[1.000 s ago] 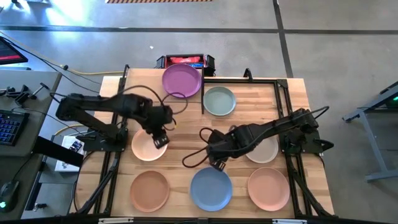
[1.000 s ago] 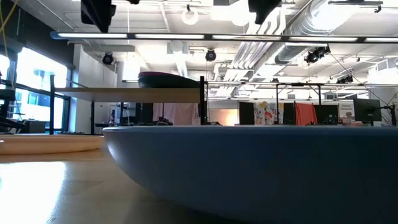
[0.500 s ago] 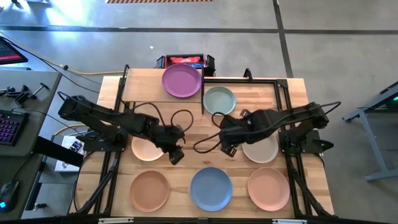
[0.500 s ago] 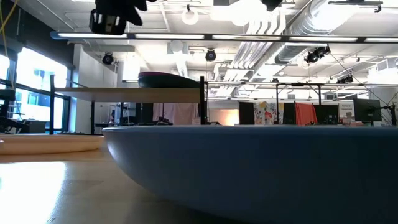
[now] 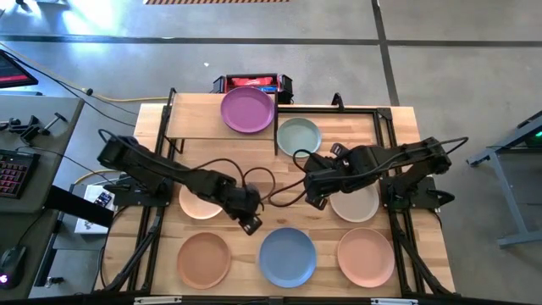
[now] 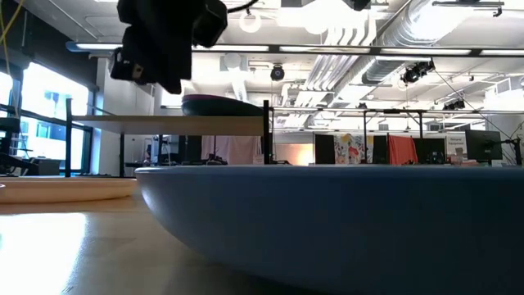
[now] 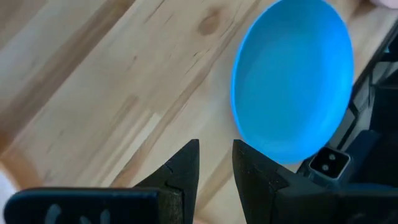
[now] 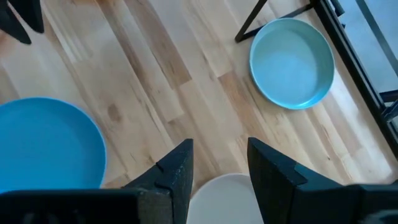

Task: Place and stack plates onto a shelf
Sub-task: Stack the blue plate on top of the violet plate on the shelf

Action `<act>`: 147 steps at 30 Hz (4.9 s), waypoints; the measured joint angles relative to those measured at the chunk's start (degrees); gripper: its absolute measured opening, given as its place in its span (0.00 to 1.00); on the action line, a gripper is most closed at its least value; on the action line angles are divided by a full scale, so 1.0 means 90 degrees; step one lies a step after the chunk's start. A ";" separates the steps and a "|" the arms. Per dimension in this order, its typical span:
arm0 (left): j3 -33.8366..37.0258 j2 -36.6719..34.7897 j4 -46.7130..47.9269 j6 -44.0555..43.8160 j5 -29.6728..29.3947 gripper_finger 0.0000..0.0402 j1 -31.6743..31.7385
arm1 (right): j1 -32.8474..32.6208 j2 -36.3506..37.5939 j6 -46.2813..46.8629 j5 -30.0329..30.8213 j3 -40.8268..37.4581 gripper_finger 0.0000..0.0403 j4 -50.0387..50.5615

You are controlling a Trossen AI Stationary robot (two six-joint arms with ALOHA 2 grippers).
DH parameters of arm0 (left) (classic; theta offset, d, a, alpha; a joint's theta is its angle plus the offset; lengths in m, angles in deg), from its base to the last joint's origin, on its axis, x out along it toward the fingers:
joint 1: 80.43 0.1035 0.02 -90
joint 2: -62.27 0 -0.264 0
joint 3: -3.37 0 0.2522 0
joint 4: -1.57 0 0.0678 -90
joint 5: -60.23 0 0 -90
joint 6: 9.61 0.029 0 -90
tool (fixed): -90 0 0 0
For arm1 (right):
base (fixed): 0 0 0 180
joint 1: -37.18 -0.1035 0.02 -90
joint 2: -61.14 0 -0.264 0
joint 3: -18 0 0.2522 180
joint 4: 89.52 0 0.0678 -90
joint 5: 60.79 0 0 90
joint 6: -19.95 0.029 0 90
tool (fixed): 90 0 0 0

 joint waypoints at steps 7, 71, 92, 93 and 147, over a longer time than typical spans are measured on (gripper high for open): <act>0.0000 0.0410 -0.0746 -0.0271 0.0042 0.21 -0.0056 | 0.0000 0.0000 -0.0005 0.0013 0.0000 0.32 0.0015; 0.0000 0.2244 -0.2584 -0.0988 0.0013 0.18 -0.0578 | 0.0000 -0.0008 -0.0050 0.0013 0.0000 0.32 0.0036; 0.0002 0.0906 -0.0888 0.0036 0.0259 0.01 -0.0174 | 0.0000 -0.0005 -0.0051 0.0015 -0.0002 0.32 0.0015; 0.0001 0.0723 -0.0565 0.0127 0.0232 0.01 -0.0106 | 0.0000 -0.0005 -0.0051 0.0015 -0.0002 0.32 0.0015; -0.2758 -0.1528 0.2068 0.4415 0.0820 0.01 0.7426 | 0.0514 -0.0005 0.0354 0.0270 -0.0002 0.32 -0.0325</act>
